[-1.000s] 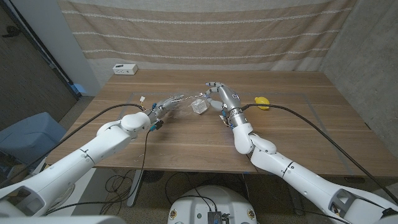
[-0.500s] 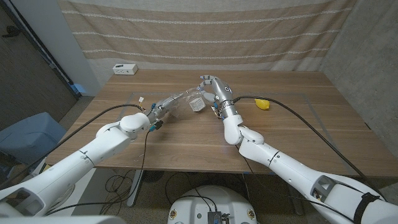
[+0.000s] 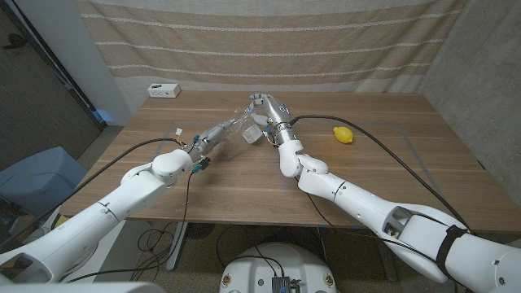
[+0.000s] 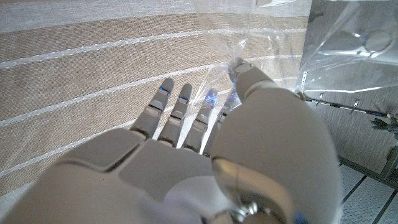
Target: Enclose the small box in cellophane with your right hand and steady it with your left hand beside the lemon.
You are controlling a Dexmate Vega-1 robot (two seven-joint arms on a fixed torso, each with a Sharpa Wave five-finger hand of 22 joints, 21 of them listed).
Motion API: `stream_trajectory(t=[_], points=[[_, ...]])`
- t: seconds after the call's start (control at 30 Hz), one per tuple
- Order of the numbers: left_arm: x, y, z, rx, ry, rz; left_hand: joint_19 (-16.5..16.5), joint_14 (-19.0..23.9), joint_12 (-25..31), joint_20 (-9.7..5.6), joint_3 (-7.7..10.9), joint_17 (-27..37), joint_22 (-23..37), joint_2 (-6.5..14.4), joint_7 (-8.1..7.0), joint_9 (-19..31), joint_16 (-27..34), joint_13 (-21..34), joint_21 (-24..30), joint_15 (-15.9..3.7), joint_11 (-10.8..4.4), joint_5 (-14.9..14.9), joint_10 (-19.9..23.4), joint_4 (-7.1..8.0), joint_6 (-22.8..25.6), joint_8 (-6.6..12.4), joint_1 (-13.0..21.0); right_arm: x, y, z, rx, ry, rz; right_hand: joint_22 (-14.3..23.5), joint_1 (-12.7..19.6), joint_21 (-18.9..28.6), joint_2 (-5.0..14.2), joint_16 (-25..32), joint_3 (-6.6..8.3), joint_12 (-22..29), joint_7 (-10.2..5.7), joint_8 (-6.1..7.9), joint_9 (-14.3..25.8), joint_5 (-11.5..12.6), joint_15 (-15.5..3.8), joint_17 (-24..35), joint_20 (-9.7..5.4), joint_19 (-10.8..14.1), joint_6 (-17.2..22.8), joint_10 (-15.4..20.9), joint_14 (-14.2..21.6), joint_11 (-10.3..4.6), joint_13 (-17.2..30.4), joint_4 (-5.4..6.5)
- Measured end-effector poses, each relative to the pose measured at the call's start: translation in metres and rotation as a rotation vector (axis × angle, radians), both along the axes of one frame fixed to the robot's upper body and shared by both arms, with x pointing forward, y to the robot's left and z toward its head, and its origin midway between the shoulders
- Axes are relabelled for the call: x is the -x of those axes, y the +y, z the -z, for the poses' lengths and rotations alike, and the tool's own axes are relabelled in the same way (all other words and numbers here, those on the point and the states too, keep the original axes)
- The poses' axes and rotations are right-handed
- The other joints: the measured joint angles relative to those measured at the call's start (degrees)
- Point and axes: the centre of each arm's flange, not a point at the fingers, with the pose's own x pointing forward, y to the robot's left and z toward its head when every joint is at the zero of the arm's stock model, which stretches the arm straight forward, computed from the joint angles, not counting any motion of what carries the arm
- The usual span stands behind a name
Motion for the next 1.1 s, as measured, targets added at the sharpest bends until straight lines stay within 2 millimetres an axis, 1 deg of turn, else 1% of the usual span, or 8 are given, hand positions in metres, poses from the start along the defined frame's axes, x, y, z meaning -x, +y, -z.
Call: stream_trajectory(t=[0.37, 0.5, 0.57, 0.63, 0.77, 0.8, 0.9, 1.1], points=[[-0.001, 0.009, 0.006, 0.028, 0.017, -0.004, -0.71, -0.32, -0.29, 0.71, -0.47, -0.01, 0.00, -0.24, -0.24, 0.00, 0.00, 0.00, 0.00, 0.31, 0.47, 0.00, -0.48, -0.06, -0.64, 0.00, -0.24, -0.017, 0.032, -0.013, 0.068, -0.029, 0.040, 0.00, 0.15, 0.00, 0.17, 0.00, 0.00, -0.14, -0.01, 0.00, 0.00, -0.39, 0.30, 0.10, 0.00, 0.00, 0.00, 0.70, 0.31, 0.09, 0.09, 0.00], [0.001, 0.012, 0.009, 0.038, 0.008, -0.004, -0.72, -0.61, -0.29, 0.71, -0.71, -0.01, 0.00, -0.53, -2.55, 0.00, 0.00, 0.00, 0.00, 0.60, 0.60, 0.24, -0.60, 0.18, -1.25, 0.00, -0.53, -0.023, 0.048, -0.017, 0.120, -0.042, 0.058, 0.00, -0.16, 0.00, 0.48, 0.00, -0.25, -0.43, 0.22, -0.22, 0.00, -0.39, 0.30, 0.34, 0.00, 0.00, -0.24, 1.01, 0.30, -0.22, 0.28, 0.24], [0.004, 0.013, 0.008, 0.047, -0.012, -0.011, -0.72, -0.61, -0.50, 0.71, -0.94, -0.01, 0.00, -0.62, -2.83, 0.00, 0.00, 0.00, 0.00, 0.60, 0.46, 0.24, -1.14, 0.07, -1.51, 0.00, -0.62, -0.024, 0.053, -0.019, 0.140, -0.049, 0.066, 0.00, -0.16, 0.00, 0.48, 0.00, -0.25, -0.43, 0.31, -0.22, 0.00, -0.39, 0.30, 0.33, 0.00, 0.00, -0.33, 1.01, 0.30, -0.22, 0.28, 0.24], [0.008, 0.014, 0.007, 0.054, -0.037, -0.021, -0.72, -0.61, -0.72, 0.71, -1.15, -0.01, 0.01, -0.75, -2.83, 0.00, 0.00, 0.00, -0.09, 0.60, -0.37, 0.24, -1.96, 0.19, -1.51, 0.00, -0.75, -0.026, 0.059, -0.020, 0.158, -0.054, 0.069, 0.00, -0.16, -0.22, 0.48, 0.00, -0.25, -0.43, 0.31, -0.22, 0.00, -0.39, 0.30, 0.24, 0.00, 0.00, -0.33, 1.21, 0.31, -0.42, 0.28, 0.24], [0.018, 0.018, 0.001, 0.059, -0.129, -0.076, -1.02, -0.62, -0.93, 1.01, -1.37, -0.01, 0.00, -1.05, -3.31, 0.00, -0.25, 0.00, -0.63, 0.16, -1.77, 0.24, -2.98, -0.02, -1.34, 0.22, -1.05, -0.029, 0.076, -0.024, 0.210, -0.060, 0.079, 0.00, -0.32, -0.22, 0.63, 0.00, -0.25, -0.43, 0.30, -0.43, 0.00, -0.39, 0.08, 0.19, 0.00, 0.00, -0.33, 1.21, 0.53, -0.43, 0.28, 0.24], [0.028, 0.017, 0.003, 0.069, -0.153, -0.087, -1.02, -0.62, -0.93, 1.01, -1.37, -0.01, 0.00, -1.05, -3.17, 0.01, -0.25, 0.00, -0.63, 0.16, -1.80, 0.24, -2.94, -0.02, -0.67, 0.45, -1.05, -0.029, 0.081, -0.025, 0.216, -0.057, 0.067, 0.00, -0.38, -0.22, 0.70, 0.00, -0.25, -0.43, 0.30, -0.44, 0.00, -0.39, -0.01, 0.19, 0.00, 0.00, -0.33, 1.21, 0.62, -0.43, 0.28, 0.24], [0.036, 0.019, 0.001, 0.068, -0.214, -0.133, -0.38, 0.51, -0.59, 1.11, -1.59, -0.01, -0.01, -1.05, -2.68, 0.00, -0.11, 0.00, -0.63, -0.60, -2.92, 0.24, -1.78, -0.24, 2.10, 1.28, -1.05, -0.033, 0.086, -0.024, 0.252, -0.044, 0.080, -0.01, -0.43, -0.22, 0.74, 0.00, -0.41, -0.43, 0.30, -0.44, 0.00, -0.84, -0.01, 0.19, 0.00, 0.01, -0.33, 1.40, 0.62, -0.62, 0.28, 0.40], [0.071, 0.019, -0.005, 0.087, -0.404, -0.268, 3.13, 3.61, 0.64, 1.20, -1.70, -0.13, -0.27, -1.06, -2.06, -0.29, 0.43, 0.01, 0.28, -1.16, -3.02, 0.24, 2.06, -1.00, 6.64, 1.72, -1.04, -0.046, 0.097, -0.022, 0.366, 0.052, 0.114, -0.01, -0.68, -0.22, 0.99, 0.00, -0.59, -0.76, 0.29, -0.44, -0.03, -0.84, -0.01, 0.19, 0.00, 0.01, -0.33, 1.52, 0.62, -0.52, 0.27, 0.37]])
